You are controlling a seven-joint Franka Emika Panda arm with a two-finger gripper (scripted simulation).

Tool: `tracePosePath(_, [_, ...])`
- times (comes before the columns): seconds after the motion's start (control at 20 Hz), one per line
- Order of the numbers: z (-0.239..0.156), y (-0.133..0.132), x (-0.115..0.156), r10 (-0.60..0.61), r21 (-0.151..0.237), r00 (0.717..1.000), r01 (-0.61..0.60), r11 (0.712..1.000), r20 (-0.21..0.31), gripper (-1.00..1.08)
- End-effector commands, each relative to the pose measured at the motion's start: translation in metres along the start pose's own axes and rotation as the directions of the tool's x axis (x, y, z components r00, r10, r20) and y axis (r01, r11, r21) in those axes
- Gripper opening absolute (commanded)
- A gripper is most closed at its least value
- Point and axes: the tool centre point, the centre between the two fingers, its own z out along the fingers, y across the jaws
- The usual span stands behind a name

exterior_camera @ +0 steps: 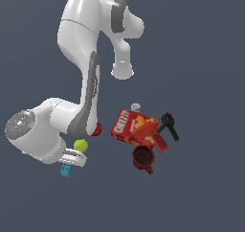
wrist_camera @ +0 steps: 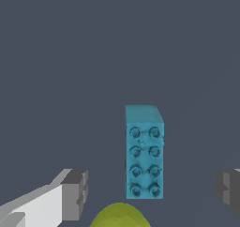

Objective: Pick up a designated object from a clutter of objects.

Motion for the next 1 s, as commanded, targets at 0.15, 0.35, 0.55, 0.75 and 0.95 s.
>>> tracePosePath(0.15, [0.003, 0.001, 0.000, 0.001, 0.000, 1.000, -0.001, 1.000, 0.000, 1.00])
tracePosePath(0.35, [0.016, 0.001, 0.000, 0.001, 0.000, 1.000, -0.001, 1.000, -0.001, 1.00])
tracePosePath(0.55, [0.040, 0.001, 0.000, 0.001, 0.000, 1.000, -0.001, 1.000, -0.001, 1.00])
tracePosePath(0.75, [0.052, 0.001, 0.000, 0.001, 0.000, 1.000, -0.001, 1.000, -0.002, 1.00])
tracePosePath(0.95, [0.052, 0.002, 0.001, 0.001, 0.000, 1.000, -0.001, 1.000, -0.002, 1.00])
